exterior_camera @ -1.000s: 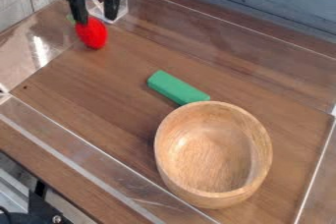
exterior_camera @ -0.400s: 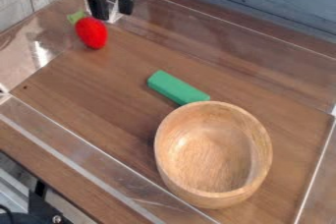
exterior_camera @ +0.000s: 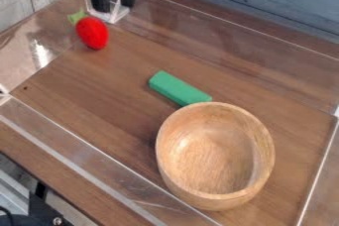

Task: Move the red object to the left side of the table

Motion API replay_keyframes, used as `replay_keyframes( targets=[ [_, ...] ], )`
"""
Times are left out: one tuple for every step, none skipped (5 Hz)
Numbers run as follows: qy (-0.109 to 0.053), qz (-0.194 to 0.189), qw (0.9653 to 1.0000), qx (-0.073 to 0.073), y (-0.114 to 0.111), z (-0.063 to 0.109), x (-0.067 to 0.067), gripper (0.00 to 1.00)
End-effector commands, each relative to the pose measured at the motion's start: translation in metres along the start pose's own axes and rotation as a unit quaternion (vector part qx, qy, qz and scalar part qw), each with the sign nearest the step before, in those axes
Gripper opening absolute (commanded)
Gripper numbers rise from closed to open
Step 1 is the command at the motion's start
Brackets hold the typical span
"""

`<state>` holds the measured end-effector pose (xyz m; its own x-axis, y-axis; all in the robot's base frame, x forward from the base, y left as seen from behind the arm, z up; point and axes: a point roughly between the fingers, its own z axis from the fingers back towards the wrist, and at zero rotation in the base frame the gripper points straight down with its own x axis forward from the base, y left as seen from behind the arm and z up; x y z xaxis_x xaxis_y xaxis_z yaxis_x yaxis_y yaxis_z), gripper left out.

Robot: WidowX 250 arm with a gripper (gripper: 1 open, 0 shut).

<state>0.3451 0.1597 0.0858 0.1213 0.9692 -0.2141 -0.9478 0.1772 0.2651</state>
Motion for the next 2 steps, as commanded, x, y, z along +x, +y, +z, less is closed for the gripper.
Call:
replay_keyframes(
  targets=[
    [-0.029, -0.007, 0.9991, -0.031, 0.001, 0.015, -0.003, 0.00],
    [-0.033, -0.024, 0.9988, -0.027, -0.012, 0.010, -0.015, 1.00]
  ],
)
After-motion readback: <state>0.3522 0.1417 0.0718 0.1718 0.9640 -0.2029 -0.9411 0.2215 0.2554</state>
